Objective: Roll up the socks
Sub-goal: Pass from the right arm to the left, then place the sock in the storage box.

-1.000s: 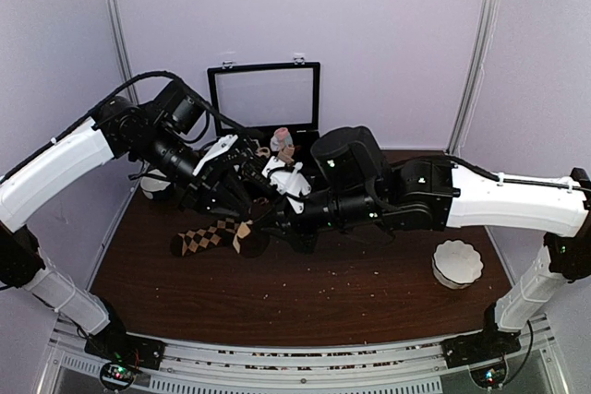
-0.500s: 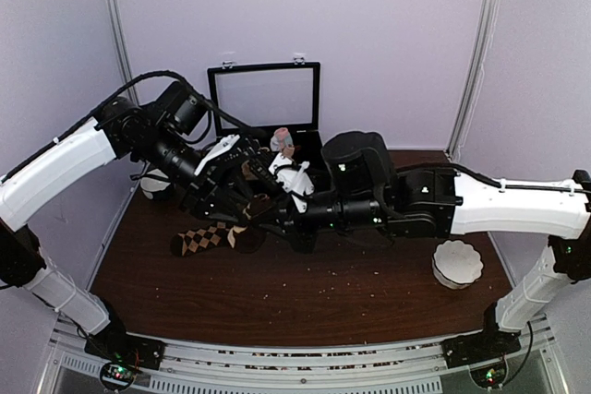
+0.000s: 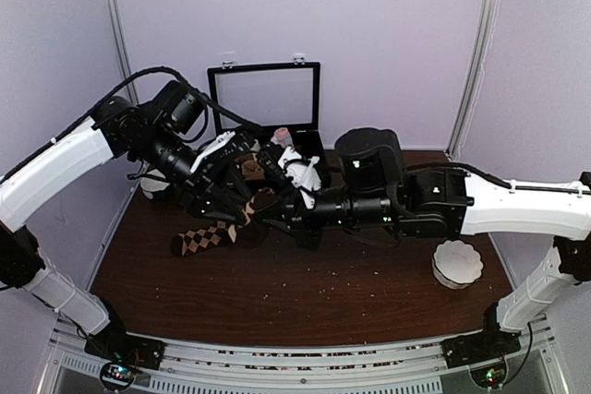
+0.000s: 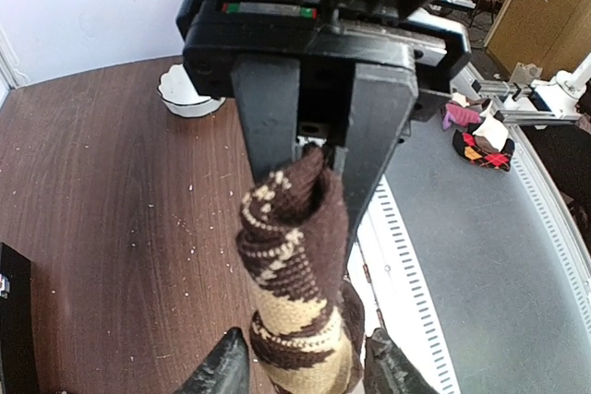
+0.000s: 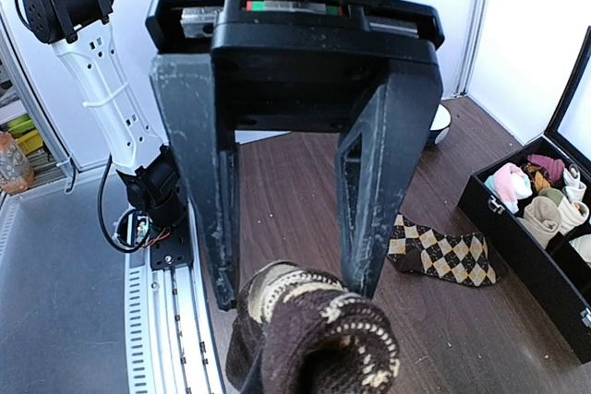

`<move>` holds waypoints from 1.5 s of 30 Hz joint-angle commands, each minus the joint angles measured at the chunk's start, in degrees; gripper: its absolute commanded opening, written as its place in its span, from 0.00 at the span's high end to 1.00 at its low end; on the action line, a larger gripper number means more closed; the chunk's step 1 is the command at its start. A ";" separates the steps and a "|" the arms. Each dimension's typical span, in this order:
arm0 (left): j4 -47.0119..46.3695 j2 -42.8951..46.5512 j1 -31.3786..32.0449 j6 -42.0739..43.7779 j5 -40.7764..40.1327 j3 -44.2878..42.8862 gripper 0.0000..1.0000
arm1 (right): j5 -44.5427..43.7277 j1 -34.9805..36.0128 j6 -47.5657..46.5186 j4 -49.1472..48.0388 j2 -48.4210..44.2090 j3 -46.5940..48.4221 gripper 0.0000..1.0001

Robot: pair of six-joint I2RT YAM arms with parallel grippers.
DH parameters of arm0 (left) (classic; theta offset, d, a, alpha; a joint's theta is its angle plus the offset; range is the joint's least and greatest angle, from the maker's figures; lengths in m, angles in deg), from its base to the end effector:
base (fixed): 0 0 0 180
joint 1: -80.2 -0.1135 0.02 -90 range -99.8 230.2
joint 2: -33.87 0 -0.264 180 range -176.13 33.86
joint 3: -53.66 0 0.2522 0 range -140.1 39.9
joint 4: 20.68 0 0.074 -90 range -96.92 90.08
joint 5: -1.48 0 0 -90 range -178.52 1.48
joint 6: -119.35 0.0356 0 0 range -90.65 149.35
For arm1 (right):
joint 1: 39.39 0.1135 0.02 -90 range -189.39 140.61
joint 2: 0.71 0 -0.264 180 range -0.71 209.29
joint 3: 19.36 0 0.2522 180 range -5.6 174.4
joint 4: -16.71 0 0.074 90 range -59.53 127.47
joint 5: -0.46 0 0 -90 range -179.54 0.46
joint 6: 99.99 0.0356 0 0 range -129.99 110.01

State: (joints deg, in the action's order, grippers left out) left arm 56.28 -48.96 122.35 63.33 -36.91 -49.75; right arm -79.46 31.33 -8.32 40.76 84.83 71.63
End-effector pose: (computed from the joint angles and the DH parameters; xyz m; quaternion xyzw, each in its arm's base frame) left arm 0.1862 -0.2062 0.3841 0.6305 0.6009 -0.4342 0.2300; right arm 0.1110 0.3361 0.3659 -0.5007 0.6374 0.4008 0.4270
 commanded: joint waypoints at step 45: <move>-41.15 -32.18 -14.79 -16.72 -7.76 -21.80 1.00 | -25.78 -10.68 6.08 -7.09 -26.45 -27.57 0.00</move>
State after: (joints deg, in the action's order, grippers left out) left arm 27.23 -72.68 109.55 52.29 -42.94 -64.65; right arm -101.27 20.95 -3.97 36.08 60.31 45.95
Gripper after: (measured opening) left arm 0.041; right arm 0.998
